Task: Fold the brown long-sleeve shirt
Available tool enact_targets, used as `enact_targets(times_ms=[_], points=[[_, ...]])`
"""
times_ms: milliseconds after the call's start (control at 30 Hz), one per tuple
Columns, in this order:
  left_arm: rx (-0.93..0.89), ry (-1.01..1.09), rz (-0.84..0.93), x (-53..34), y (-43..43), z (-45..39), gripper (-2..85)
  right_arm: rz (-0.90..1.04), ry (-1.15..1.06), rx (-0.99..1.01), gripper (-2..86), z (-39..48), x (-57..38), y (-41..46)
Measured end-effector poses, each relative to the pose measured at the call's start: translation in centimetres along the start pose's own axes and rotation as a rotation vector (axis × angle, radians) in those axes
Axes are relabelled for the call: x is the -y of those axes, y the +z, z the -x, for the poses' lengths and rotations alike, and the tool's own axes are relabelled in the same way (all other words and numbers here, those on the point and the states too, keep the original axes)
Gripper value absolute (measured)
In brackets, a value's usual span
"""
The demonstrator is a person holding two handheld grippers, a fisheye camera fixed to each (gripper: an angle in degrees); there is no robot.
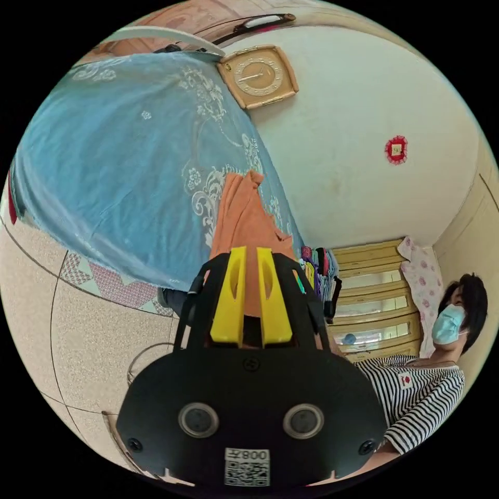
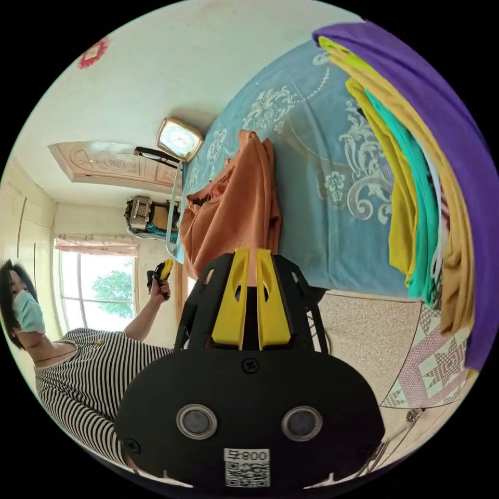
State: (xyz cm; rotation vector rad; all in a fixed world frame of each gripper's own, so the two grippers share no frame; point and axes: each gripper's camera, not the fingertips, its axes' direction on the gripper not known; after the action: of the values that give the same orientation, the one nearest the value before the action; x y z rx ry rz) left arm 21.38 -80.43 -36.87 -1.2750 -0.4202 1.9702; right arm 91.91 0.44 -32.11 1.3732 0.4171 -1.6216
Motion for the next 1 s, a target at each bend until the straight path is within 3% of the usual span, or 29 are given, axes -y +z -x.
enact_targets(times_ms=[100,267,467,567,733,1000], points=[[0.04,0.162,0.108,3.2,4.2,-5.0,6.9,-0.039,-0.133,-0.043,5.7,6.1,4.0,-0.4],[0.215,0.334,0.305,8.6,14.9,-12.0,8.8,0.081,-0.347,-0.265,5.8,17.2,13.5,6.8],[0.552,0.349,0.42,12.4,24.0,-13.9,8.4,0.252,-0.343,-0.597,4.7,19.8,21.3,17.1],[0.696,0.38,0.473,12.7,27.1,-13.9,6.1,0.327,-0.322,-0.659,5.2,18.9,22.5,20.5],[0.679,0.438,0.461,13.2,28.4,-15.3,3.0,0.267,-0.352,-0.656,3.8,19.5,22.8,20.2],[0.556,0.448,0.346,14.5,27.1,-18.6,2.2,0.155,-0.313,-0.478,0.5,20.4,24.2,15.1]])
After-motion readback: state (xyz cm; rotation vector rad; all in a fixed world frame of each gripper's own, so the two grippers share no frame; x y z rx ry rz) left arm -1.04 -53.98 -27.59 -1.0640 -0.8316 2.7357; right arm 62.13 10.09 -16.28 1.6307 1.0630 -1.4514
